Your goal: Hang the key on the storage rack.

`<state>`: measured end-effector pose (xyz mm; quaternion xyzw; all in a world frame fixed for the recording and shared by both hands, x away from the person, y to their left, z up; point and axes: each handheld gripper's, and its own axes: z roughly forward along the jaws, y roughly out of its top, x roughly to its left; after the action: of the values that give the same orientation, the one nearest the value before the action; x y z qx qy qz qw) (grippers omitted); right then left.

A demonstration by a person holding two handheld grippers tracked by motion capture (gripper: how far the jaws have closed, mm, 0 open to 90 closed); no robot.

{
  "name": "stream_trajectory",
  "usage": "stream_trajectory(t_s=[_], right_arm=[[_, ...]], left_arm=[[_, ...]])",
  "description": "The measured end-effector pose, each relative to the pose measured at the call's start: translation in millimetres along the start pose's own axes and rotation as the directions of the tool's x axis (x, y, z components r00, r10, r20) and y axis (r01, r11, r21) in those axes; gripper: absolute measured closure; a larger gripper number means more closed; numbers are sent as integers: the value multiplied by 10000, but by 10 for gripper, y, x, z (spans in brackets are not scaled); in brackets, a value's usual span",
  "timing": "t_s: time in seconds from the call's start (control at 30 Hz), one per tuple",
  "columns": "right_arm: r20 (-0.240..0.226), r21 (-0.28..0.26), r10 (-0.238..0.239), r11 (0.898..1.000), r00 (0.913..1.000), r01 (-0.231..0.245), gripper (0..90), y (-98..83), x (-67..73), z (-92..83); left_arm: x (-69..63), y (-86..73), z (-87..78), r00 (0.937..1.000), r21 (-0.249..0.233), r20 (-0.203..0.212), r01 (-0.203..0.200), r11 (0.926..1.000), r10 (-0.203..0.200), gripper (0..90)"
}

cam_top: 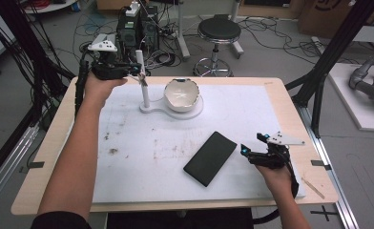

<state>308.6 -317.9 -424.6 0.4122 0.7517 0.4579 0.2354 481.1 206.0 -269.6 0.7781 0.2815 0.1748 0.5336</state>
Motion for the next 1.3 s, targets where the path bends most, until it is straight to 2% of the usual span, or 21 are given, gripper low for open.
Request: stream_trajectory(t_s=[0.13,0.37,0.47,0.6,0.87,0.93,1.03,1.07,1.1,1.13,1.2,1.27,1.3], right_arm=[[-9,31,56,10000,10000,-56,181,-6,-10,1],[-46,22,-7,10000,10000,8,181,-4,-4,2],[-36,61,33,10000,10000,-33,180,-6,-1,6],[-41,43,-19,10000,10000,20,181,-4,2,9],[-65,35,-15,10000,10000,15,181,-3,4,7],[-70,43,-27,10000,10000,27,181,-4,2,9],[-113,63,6,10000,9999,-6,180,-6,1,12],[-121,55,9,10000,9999,-8,180,-6,0,13],[-142,72,41,10000,9999,-40,180,-4,4,12],[-136,53,38,10000,9999,-37,181,-2,6,10],[-134,-3,-3,10000,9999,3,180,1,9,8],[-117,-18,-12,10000,9999,12,180,7,22,-12],[-117,-18,-12,10000,9999,12,180,7,22,-12]], left_arm=[[7,-8,-15,10000,-39,6,57,10000,-57,878],[18,-20,-13,9997,30,-219,107,9999,-106,876],[32,-21,-34,9990,-145,-399,174,9997,-180,890],[47,-32,-48,9989,38,-443,175,9998,-173,890],[19,-45,-126,9989,-31,-441,171,9998,-172,877],[-52,-47,-178,9989,246,-462,-56,9997,67,839],[-119,-64,-232,9988,289,-452,-172,9994,185,795],[-164,-89,-266,9991,249,-406,-139,9996,149,795],[-199,-117,-293,9990,215,-433,-137,9997,147,733],[-252,-184,-338,9993,175,-371,34,9998,-28,716],[-276,-227,-361,9996,92,-269,127,9999,-124,685],[-344,-349,-422,9994,-90,-158,316,9995,-317,650],[-344,-349,-422,9994,-90,-158,316,9995,-317,631]])
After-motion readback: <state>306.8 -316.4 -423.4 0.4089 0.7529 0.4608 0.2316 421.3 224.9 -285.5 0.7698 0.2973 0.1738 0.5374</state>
